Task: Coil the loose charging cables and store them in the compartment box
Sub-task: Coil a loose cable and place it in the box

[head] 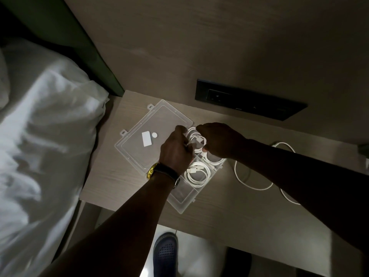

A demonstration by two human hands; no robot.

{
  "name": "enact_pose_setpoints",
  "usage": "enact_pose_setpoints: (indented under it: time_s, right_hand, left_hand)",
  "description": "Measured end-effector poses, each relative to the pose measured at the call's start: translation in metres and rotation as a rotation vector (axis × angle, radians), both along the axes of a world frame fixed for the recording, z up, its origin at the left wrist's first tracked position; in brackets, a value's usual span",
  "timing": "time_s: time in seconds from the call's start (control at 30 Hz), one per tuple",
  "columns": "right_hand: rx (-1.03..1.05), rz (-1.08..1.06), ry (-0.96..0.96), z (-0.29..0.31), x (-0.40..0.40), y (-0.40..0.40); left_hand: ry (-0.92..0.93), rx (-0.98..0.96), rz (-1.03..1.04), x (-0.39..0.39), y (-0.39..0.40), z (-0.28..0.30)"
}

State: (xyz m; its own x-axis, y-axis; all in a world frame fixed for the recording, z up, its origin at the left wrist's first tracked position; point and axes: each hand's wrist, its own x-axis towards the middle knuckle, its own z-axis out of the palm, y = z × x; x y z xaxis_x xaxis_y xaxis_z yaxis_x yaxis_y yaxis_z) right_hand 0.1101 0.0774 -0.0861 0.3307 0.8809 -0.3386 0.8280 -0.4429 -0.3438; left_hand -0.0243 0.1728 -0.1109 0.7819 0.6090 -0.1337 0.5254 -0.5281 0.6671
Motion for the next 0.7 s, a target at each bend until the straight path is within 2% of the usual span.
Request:
enact_pose_setpoints:
  time_s: [0.23, 0.47, 0.53, 0.7]
  right_hand:
    - [0.050, -0.110, -0.010, 0.002, -0.002, -0.001]
    - [-0.132, -0.288, 0.091, 0.013, 0.002, 0.015]
    - [-0.157, -0.299, 0.046, 0.014, 0.000, 0.020]
    - [-0.035, -0.258, -0.169, 0.005, -0.016, 0.022]
  left_hand:
    - [0.061, 0.038, -0.097, 0.001, 0.006, -0.001]
    - [0.078, 0.030, -0.083, 0.006, 0.006, -0.001]
    - [0.087, 0.085, -0.095, 0.008, 0.003, 0.000]
    - [0.127, 0.187, -0.076, 0.013, -0.007, 0.001]
